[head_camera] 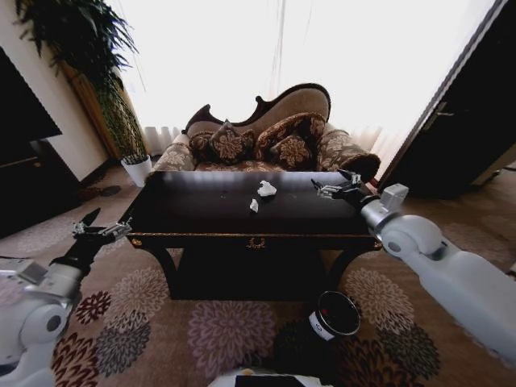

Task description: Move to the front of the table and place the trash on the table into the trash bin.

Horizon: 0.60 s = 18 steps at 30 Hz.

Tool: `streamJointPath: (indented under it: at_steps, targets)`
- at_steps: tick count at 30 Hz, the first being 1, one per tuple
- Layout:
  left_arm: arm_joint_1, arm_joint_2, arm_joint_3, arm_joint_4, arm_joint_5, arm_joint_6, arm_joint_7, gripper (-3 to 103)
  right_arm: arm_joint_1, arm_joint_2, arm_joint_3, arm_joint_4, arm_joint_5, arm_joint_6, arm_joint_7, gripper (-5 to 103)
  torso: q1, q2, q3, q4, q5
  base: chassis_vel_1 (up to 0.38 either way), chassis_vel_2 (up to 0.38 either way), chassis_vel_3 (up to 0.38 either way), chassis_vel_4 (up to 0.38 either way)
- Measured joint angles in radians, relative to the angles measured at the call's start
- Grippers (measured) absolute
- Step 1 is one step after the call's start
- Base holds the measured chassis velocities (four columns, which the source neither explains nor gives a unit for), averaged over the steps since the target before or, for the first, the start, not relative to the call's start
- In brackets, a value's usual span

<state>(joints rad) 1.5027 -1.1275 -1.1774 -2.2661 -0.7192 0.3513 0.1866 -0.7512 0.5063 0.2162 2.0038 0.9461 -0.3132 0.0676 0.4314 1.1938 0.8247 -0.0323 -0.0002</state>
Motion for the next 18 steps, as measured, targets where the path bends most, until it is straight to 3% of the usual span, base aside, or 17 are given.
streamJointPath:
  at_steps: [12, 18]
  targets:
    - [0.015, -0.012, -0.02, 0.003, 0.009, 0.0, 0.001, 100, 0.236, 0.098, -0.269, -0.137, -0.059, -0.037, -0.062, 100, 0.0, 0.0, 0.0, 0.0, 0.0001, 0.0, 0.0, 0.0, 0.0]
    - [0.023, -0.014, -0.035, 0.0, 0.008, 0.0, 0.001, 100, 0.403, 0.184, -0.424, -0.265, -0.073, -0.067, -0.095, 100, 0.0, 0.0, 0.0, 0.0002, -0.0003, 0.0, 0.0, 0.0, 0.0]
